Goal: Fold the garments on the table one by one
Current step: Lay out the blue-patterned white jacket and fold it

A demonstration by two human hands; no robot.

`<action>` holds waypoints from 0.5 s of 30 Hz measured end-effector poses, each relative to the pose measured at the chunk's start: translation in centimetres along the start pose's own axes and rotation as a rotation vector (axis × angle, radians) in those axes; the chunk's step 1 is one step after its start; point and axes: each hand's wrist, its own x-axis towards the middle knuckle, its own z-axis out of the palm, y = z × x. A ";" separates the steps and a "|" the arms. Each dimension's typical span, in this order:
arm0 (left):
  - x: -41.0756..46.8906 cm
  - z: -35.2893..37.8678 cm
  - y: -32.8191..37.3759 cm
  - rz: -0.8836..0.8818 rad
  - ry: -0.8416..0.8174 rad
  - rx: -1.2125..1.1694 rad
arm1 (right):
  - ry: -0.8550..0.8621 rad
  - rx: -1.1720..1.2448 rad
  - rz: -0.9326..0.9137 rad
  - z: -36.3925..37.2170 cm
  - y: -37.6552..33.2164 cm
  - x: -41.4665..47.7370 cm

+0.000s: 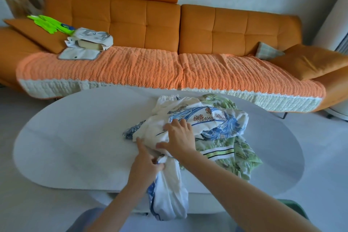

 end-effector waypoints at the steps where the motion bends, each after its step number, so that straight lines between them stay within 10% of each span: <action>1: 0.3 -0.7 -0.3 0.009 0.032 -0.023 | 0.036 -0.021 -0.018 0.0 0.3 0.1; 8: 3.8 -6.9 -1.0 0.064 0.311 -0.163 | 0.391 0.355 0.389 -3.7 7.9 2.8; 15: 9.7 -10.7 -1.5 0.213 0.534 0.069 | 0.294 0.770 0.937 -5.0 20.1 1.6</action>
